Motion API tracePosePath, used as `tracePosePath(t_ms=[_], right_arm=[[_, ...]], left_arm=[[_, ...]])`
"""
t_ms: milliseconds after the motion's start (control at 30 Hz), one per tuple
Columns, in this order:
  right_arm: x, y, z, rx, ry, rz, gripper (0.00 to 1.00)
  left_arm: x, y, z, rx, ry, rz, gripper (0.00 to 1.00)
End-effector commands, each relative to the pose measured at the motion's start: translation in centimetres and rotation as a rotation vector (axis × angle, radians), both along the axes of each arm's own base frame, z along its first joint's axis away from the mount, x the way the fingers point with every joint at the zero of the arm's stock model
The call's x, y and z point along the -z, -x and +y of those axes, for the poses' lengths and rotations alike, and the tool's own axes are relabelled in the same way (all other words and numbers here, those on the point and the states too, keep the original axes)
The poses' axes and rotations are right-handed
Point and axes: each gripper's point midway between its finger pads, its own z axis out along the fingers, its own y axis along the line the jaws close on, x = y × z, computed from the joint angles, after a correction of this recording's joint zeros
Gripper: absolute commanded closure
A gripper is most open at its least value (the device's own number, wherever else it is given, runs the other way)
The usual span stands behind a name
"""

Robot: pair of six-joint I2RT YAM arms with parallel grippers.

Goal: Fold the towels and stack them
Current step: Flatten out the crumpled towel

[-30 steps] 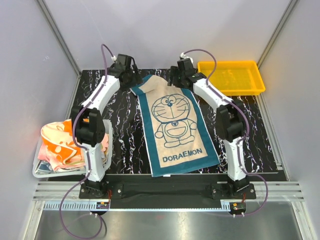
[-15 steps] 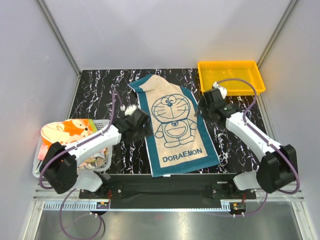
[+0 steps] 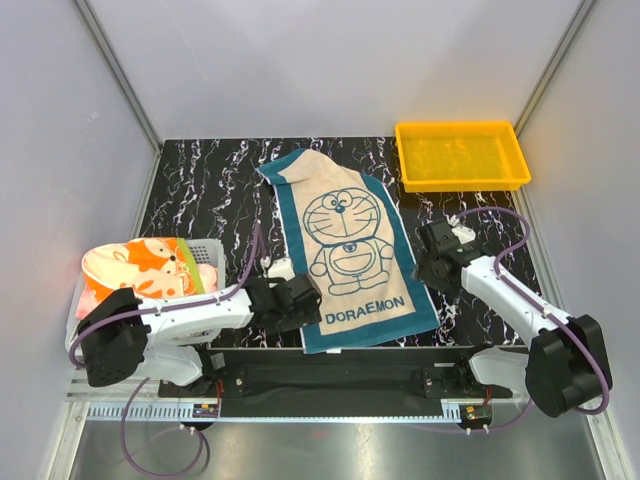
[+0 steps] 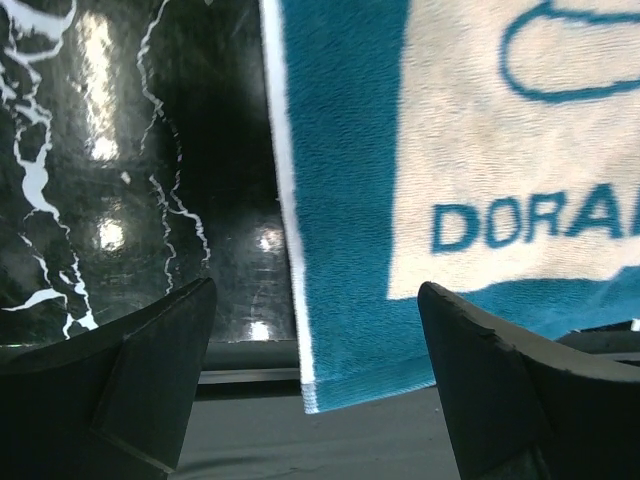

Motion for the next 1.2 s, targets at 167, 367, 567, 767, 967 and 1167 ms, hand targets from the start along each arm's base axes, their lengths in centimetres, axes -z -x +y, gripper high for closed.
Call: tracePosePath(t_ms=[167, 367, 567, 767, 967, 1167], right_arm=[[2.9, 3.1, -0.5, 0.155, -0.032, 0.111, 0.32], [4.0, 4.2, 0.0, 0.194, -0.076, 0.148, 0.39], [4.6, 4.4, 0.4, 0.182, -0.082, 0.184, 0.45], [5.1, 4.0, 1.0, 0.13, -0.085, 0.215, 0.66], [5.7, 3.6, 1.9, 0.075, -0.102, 0.256, 1.0], [4.6, 4.4, 4.5, 0.019, -0.234, 0.283, 1.0]], left_arm=[[1.5, 1.1, -1.5, 0.002, 0.038, 0.026, 0.12], [2.9, 1.6, -2.9, 0.036, 0.074, 0.046, 0.17], [3.2, 1.4, -2.9, 0.038, 0.063, 0.04, 0.42], [2.5, 1.2, -2.4, 0.035, 0.051, 0.02, 0.91], [0.9, 0.8, -0.7, 0.012, 0.013, -0.018, 1.0], [-1.1, 1.2, 3.3, -0.046, 0.005, -0.015, 1.0]])
